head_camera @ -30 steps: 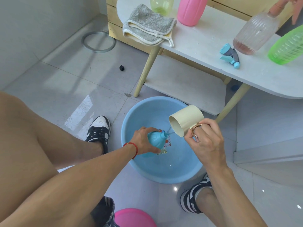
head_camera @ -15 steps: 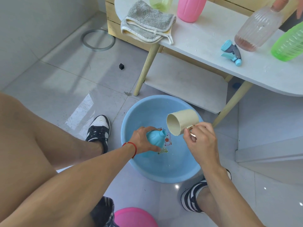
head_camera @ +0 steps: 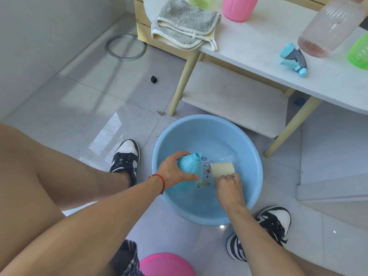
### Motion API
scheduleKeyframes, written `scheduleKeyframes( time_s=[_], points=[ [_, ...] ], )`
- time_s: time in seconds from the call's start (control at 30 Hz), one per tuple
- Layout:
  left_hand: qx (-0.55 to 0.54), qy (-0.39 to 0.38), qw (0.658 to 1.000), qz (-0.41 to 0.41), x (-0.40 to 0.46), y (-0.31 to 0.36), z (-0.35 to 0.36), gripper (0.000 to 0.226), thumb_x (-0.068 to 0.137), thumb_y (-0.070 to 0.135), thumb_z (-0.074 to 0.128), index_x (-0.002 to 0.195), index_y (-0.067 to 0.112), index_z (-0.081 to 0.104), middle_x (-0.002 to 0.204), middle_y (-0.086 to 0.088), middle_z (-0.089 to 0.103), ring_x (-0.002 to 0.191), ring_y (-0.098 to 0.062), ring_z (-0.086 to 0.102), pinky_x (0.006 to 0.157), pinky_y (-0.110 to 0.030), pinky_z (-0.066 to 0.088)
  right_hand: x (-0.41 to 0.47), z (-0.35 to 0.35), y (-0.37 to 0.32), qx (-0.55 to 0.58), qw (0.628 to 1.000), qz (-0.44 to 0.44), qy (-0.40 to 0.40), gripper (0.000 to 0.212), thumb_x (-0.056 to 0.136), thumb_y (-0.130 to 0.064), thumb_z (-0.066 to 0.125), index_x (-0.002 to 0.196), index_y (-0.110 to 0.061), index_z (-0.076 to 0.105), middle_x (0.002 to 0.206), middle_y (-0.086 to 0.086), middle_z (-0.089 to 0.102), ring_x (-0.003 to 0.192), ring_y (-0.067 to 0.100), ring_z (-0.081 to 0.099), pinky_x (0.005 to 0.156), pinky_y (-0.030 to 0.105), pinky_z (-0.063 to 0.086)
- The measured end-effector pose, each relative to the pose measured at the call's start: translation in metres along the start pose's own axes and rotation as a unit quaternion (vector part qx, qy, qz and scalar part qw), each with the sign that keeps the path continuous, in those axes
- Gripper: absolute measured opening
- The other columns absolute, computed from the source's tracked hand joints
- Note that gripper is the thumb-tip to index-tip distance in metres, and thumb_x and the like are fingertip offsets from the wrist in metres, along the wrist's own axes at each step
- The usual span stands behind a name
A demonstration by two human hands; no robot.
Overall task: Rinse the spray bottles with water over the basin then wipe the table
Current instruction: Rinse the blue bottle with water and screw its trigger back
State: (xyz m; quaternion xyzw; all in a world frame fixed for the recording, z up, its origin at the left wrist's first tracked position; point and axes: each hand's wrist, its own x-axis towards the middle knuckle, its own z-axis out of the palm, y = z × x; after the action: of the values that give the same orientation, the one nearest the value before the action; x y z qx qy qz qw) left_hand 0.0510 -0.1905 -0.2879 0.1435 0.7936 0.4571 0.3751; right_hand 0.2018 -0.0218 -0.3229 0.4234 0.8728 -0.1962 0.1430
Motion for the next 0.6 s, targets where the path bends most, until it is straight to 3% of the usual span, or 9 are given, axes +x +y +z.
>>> scheduleKeyframes(
  time_s=[0.07,0.13,0.23,0.33,0.4,0.47,0.53,0.6],
  points=[
    [-0.004,0.002,1.0,0.0,-0.001,0.001,-0.002,0.073,0.058,0.036,0.096,0.12,0.046,0.06,0.117,0.014,0.063,0.102,-0.008,0.065,0.082,-0.026,0.058,-0.007,-0.005,-0.008,0.096,0.994,-0.017,-0.041,0.027,0.091,0.001,0.064,0.065,-0.004,0.07,0.064,0.016,0.068,0.072,0.04,0.059,0.076,0.046,0.052],
    [-0.007,0.0,1.0,-0.002,0.0,0.001,-0.003,0.073,0.056,0.037,0.096,0.119,0.048,0.06,0.116,0.014,0.063,0.101,-0.009,0.066,0.083,-0.029,0.06,-0.009,-0.013,-0.013,0.173,0.985,-0.021,-0.013,0.035,0.099,-0.009,0.06,0.067,0.004,0.065,0.07,0.025,0.067,0.076,0.042,0.058,0.077,0.045,0.046],
    [-0.008,-0.002,1.0,-0.004,0.001,0.0,-0.004,0.075,0.054,0.038,0.096,0.119,0.048,0.06,0.118,0.013,0.063,0.103,-0.008,0.065,0.085,-0.031,0.06,-0.004,-0.027,-0.011,0.274,0.961,0.038,-0.009,0.041,0.101,-0.026,0.057,0.074,0.002,0.068,0.078,0.016,0.072,0.079,0.038,0.061,0.067,0.039,0.046],
    [-0.009,-0.005,1.0,-0.006,-0.001,0.001,-0.005,0.074,0.056,0.036,0.096,0.12,0.046,0.06,0.118,0.014,0.062,0.103,-0.008,0.065,0.082,-0.026,0.057,-0.002,-0.038,-0.003,0.371,0.925,0.087,-0.017,0.034,0.085,-0.036,0.064,0.062,-0.013,0.074,0.071,-0.002,0.075,0.085,0.028,0.069,0.077,0.037,0.052],
    [-0.004,-0.011,1.0,-0.005,-0.002,0.002,-0.006,0.072,0.059,0.034,0.096,0.12,0.046,0.06,0.117,0.015,0.06,0.101,-0.008,0.064,0.076,-0.022,0.054,-0.003,-0.045,0.004,0.415,0.906,0.083,-0.01,0.033,0.07,-0.042,0.064,0.058,-0.012,0.073,0.067,-0.001,0.073,0.082,0.024,0.072,0.091,0.046,0.056],
    [-0.002,-0.018,1.0,-0.006,-0.002,0.003,-0.006,0.069,0.059,0.033,0.095,0.117,0.046,0.059,0.116,0.015,0.059,0.1,-0.011,0.065,0.073,-0.023,0.054,-0.004,-0.053,0.009,0.431,0.9,0.071,-0.002,0.036,0.067,-0.043,0.065,0.057,-0.008,0.068,0.063,-0.001,0.068,0.075,0.02,0.068,0.096,0.052,0.056],
    [0.002,-0.021,1.0,-0.005,-0.003,0.004,-0.006,0.068,0.059,0.031,0.094,0.115,0.045,0.059,0.115,0.015,0.059,0.098,-0.014,0.065,0.071,-0.025,0.056,-0.008,-0.066,0.01,0.427,0.902,0.061,0.015,0.044,0.071,-0.046,0.069,0.057,-0.005,0.063,0.063,0.008,0.062,0.071,0.02,0.06,0.084,0.051,0.056],
    [0.007,-0.02,1.0,-0.004,-0.003,0.005,-0.005,0.067,0.059,0.028,0.094,0.114,0.043,0.059,0.116,0.014,0.058,0.097,-0.015,0.065,0.07,-0.026,0.057,-0.013,-0.079,0.008,0.427,0.902,0.045,0.049,0.048,0.076,-0.043,0.073,0.057,-0.001,0.058,0.066,0.02,0.061,0.067,0.02,0.053,0.069,0.039,0.045]
  ],
)
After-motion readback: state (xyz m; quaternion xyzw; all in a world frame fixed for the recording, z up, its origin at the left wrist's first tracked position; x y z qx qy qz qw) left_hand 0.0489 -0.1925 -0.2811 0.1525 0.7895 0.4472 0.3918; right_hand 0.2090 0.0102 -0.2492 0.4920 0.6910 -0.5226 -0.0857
